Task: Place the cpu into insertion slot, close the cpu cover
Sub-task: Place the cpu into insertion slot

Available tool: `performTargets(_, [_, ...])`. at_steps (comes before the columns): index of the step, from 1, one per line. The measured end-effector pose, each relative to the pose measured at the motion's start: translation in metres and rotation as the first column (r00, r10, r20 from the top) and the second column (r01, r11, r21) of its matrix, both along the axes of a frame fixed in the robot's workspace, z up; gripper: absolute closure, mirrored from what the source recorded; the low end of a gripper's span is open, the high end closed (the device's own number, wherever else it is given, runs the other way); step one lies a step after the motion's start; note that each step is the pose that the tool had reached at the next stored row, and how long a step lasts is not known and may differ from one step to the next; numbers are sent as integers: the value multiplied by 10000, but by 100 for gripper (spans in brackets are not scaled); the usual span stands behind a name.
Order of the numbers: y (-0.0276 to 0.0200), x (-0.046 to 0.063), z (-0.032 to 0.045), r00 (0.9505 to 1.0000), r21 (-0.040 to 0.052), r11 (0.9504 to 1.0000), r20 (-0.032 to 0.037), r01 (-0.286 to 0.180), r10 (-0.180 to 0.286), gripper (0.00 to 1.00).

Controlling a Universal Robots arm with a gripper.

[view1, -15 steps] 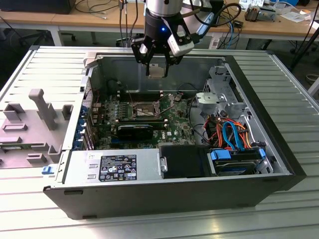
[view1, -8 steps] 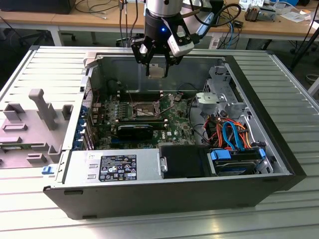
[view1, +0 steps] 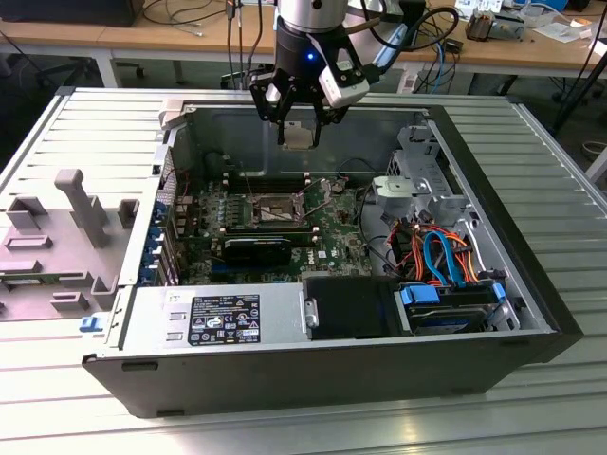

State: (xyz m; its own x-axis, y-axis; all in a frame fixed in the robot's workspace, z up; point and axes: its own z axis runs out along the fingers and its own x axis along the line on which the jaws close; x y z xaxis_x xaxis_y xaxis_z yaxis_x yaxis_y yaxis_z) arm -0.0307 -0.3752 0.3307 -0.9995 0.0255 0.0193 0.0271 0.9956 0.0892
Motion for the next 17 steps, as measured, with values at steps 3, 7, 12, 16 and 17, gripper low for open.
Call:
performTargets(3, [0, 0, 0, 10000, 1, 10000, 0, 78, -78, 45])
performTargets(7, [0, 0, 0, 9995, 0, 9995, 0, 318, -318, 45])
performTargets(12, [0, 0, 0, 9987, -2, 9987, 1, 505, -505, 45])
performTargets(16, [0, 1, 0, 9976, -3, 9976, 0, 688, -688, 45])
performTargets(17, [0, 0, 0, 9974, -4, 9974, 0, 724, -724, 45])
